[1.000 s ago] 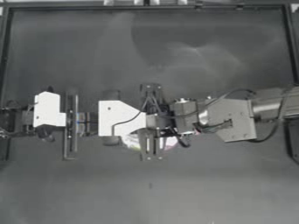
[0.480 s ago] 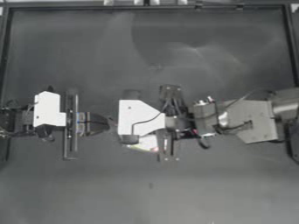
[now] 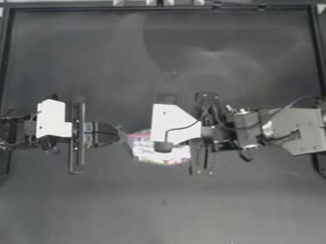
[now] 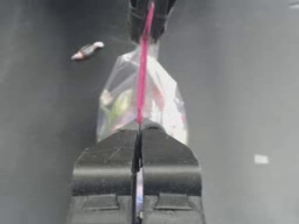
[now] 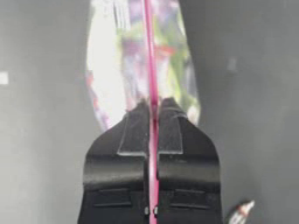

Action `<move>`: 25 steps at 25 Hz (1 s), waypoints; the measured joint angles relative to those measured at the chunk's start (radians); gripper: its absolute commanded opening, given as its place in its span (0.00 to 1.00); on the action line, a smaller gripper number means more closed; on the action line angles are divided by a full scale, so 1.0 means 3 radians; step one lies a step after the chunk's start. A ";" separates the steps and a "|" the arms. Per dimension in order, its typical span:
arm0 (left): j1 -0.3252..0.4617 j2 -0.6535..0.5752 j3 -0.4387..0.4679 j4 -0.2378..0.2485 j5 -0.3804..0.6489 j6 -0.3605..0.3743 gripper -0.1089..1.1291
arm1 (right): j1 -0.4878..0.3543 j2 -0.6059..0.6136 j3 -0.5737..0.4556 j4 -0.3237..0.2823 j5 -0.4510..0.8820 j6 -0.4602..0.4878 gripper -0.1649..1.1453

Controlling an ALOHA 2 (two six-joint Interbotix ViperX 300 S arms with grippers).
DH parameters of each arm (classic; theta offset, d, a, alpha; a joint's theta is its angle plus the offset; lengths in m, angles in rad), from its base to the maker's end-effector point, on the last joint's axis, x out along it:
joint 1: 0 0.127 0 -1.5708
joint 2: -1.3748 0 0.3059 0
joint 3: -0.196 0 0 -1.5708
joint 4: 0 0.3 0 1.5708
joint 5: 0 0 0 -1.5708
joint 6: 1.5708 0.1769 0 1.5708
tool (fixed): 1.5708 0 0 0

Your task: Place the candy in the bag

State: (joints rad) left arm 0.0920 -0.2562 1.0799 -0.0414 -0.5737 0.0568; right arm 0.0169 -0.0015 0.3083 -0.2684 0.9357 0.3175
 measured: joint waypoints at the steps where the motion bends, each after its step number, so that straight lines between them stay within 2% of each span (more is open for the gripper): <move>1: 0.0000 0.0005 -0.0005 0.0000 0.0000 0.0000 0.12 | -0.0005 -0.0026 0.0031 -0.0005 0.0000 0.0015 0.17; 25: 0.0005 0.0000 -0.0005 -0.0010 0.0000 -0.0005 0.12 | 0.0000 -0.0685 0.0772 -0.0051 0.0000 0.0465 0.17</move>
State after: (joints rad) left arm 0.0936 -0.2562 1.0784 -0.0445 -0.5737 0.0552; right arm 0.0169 -0.2071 0.5400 -0.2838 0.9357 0.4571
